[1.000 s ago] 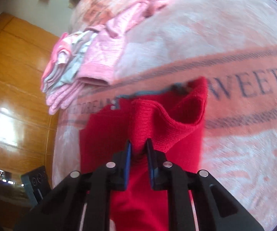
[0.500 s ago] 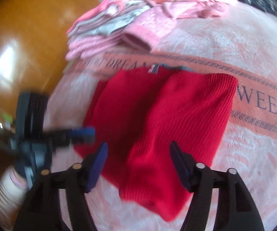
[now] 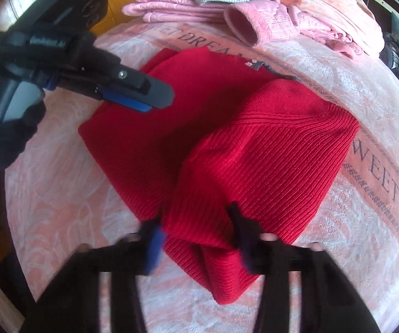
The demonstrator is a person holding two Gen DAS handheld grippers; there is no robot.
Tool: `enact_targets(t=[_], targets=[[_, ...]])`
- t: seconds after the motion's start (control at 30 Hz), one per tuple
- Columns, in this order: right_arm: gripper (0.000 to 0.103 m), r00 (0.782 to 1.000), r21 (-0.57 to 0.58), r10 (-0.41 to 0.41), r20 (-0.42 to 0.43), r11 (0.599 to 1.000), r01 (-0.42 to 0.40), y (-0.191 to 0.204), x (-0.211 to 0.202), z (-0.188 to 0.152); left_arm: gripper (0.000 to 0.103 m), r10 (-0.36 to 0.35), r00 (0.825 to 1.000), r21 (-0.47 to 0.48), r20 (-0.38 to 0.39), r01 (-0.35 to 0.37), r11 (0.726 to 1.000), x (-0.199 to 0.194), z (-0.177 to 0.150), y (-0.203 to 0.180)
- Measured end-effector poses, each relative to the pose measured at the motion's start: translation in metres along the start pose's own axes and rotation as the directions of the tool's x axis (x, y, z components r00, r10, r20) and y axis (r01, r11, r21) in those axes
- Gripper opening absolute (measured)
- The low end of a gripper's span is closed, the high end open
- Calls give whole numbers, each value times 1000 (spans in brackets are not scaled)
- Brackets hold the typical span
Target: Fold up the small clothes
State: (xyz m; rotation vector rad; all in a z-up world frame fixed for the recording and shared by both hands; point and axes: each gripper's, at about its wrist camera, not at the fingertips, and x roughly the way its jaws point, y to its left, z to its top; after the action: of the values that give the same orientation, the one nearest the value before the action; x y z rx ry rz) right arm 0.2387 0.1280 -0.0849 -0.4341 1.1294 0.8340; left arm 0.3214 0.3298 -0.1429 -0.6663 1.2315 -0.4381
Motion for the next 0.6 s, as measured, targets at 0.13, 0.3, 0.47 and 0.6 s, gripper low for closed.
enact_targets(t=[0.13, 0.3, 0.47, 0.6], targets=[[14, 996, 90, 61, 69, 994, -67, -16, -13, -6, 58, -80, 996, -70, -25, 78, 994, 19, 12, 1], [14, 964, 191, 165, 206, 960, -205, -42, -49, -21, 58, -260, 965, -195, -22, 251, 948, 50, 31, -1], [14, 929, 223, 208, 305, 933, -282, -57, -74, -37, 60, -307, 950, -274, -50, 283, 919, 93, 47, -10], [14, 921, 221, 210, 328, 931, -291, -60, -77, -45, 60, -357, 934, -296, -32, 332, 896, 108, 60, -18]])
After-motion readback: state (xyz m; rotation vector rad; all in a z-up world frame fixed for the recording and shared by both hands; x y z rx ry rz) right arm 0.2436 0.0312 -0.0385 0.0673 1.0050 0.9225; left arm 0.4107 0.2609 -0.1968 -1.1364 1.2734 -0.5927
